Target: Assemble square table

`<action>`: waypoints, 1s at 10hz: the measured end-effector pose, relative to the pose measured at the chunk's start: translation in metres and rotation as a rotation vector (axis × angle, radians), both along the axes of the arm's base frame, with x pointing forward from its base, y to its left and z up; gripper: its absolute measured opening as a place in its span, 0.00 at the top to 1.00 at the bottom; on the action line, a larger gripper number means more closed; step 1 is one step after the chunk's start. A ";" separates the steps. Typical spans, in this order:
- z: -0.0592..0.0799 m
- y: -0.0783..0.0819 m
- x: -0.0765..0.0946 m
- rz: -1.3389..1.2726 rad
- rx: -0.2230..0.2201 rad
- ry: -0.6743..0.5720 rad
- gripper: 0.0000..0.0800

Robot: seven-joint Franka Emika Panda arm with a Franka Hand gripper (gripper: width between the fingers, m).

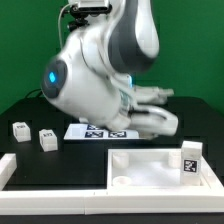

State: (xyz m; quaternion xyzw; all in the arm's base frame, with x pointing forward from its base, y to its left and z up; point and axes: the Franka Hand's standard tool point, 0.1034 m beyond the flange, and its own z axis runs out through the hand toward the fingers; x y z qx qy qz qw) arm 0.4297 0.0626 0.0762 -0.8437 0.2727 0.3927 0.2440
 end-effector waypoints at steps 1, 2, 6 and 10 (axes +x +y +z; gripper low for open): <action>0.022 -0.005 0.010 0.001 -0.011 -0.049 0.64; 0.031 -0.007 0.014 -0.001 -0.031 -0.092 0.64; 0.023 -0.016 0.032 0.007 -0.184 -0.277 0.64; 0.067 -0.032 0.095 0.129 -0.371 -0.556 0.64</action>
Offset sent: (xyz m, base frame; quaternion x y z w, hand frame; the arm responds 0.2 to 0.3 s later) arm 0.0000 0.0000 0.0000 0.0000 0.0650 0.0000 0.9979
